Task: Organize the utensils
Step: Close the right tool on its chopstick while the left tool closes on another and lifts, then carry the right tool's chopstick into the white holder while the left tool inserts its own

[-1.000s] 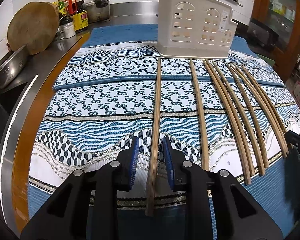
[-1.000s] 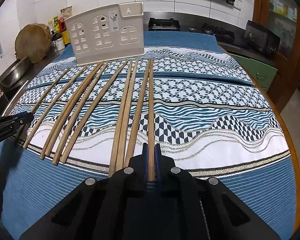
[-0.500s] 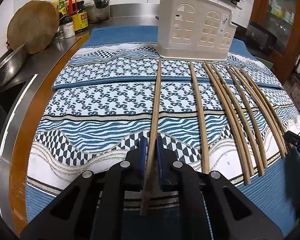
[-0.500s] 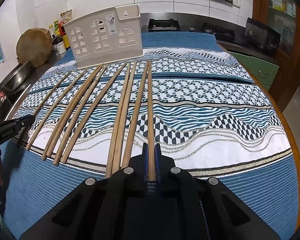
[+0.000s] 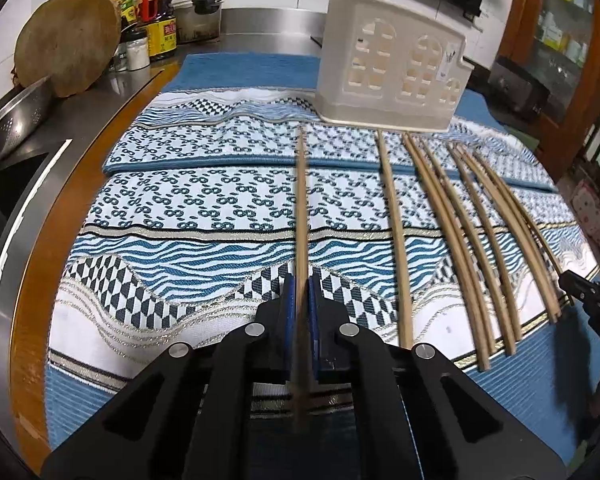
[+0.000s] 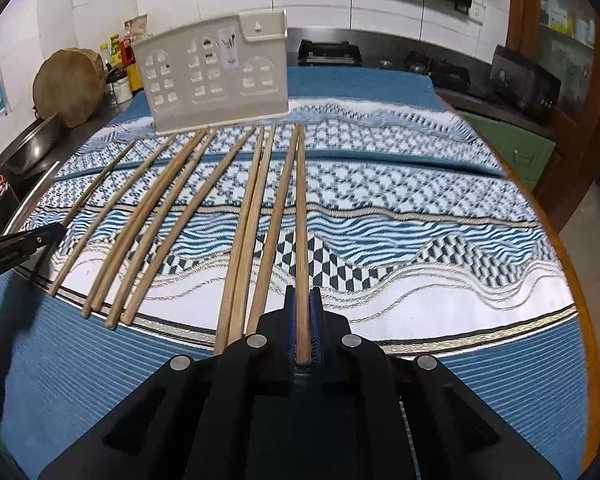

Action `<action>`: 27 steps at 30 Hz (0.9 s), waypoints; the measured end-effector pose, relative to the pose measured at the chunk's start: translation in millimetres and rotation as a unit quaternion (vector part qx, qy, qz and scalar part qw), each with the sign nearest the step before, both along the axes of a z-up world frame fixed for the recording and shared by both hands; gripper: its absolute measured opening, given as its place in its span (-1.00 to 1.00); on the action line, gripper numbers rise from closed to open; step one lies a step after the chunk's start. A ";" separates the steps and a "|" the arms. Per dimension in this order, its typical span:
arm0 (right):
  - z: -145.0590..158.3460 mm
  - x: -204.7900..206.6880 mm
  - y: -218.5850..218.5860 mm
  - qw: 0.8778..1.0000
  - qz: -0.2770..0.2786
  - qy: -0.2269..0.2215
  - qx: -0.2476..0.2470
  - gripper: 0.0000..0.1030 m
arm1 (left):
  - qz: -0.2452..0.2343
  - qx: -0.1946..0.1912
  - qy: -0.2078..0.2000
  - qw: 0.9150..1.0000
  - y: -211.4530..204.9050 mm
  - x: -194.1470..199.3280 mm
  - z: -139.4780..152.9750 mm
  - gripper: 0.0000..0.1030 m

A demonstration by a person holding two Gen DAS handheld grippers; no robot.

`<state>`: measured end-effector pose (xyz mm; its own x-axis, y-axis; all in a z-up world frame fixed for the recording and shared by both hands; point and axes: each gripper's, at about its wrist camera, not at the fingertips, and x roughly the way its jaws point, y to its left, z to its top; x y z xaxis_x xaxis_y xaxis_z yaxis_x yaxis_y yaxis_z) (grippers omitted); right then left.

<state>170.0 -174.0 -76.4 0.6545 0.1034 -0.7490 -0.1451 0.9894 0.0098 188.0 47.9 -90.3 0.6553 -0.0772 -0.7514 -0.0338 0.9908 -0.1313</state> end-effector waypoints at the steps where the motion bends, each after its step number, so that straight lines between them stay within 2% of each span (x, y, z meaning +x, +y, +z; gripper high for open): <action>1: 5.7 -2.7 -0.8 1.000 0.001 -0.008 0.002 -0.87 | -0.001 -0.001 -0.008 1.000 -0.1 -3.2 3.8 -0.89; 10: 82.5 -5.6 -5.2 0.995 0.025 -0.097 0.016 -0.87 | -0.016 -0.022 -0.075 0.997 -3.9 -20.1 51.3 -0.89; 15: 114.2 15.4 -3.1 0.993 0.055 -0.104 0.023 -0.87 | -0.020 -0.018 -0.099 0.995 -7.2 -15.4 71.7 -0.89; 18: 131.2 26.9 0.2 0.992 0.076 -0.103 0.021 -0.87 | -0.025 -0.030 -0.100 0.994 -6.3 -11.0 79.6 -0.89; 23: 164.2 40.4 -0.2 0.989 0.101 -0.108 0.032 -0.87 | -0.025 -0.019 -0.110 0.993 -5.8 -4.8 96.1 -0.89; 27: 189.2 51.3 2.5 0.986 0.118 -0.110 0.033 -0.87 | -0.021 -0.029 -0.109 0.993 1.7 1.8 104.6 -0.89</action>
<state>221.3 -171.5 112.8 0.7521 0.3153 -0.5787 -0.3765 0.9263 0.0153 189.8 49.6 14.4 0.7978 -0.1466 -0.5848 0.0424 0.9812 -0.1882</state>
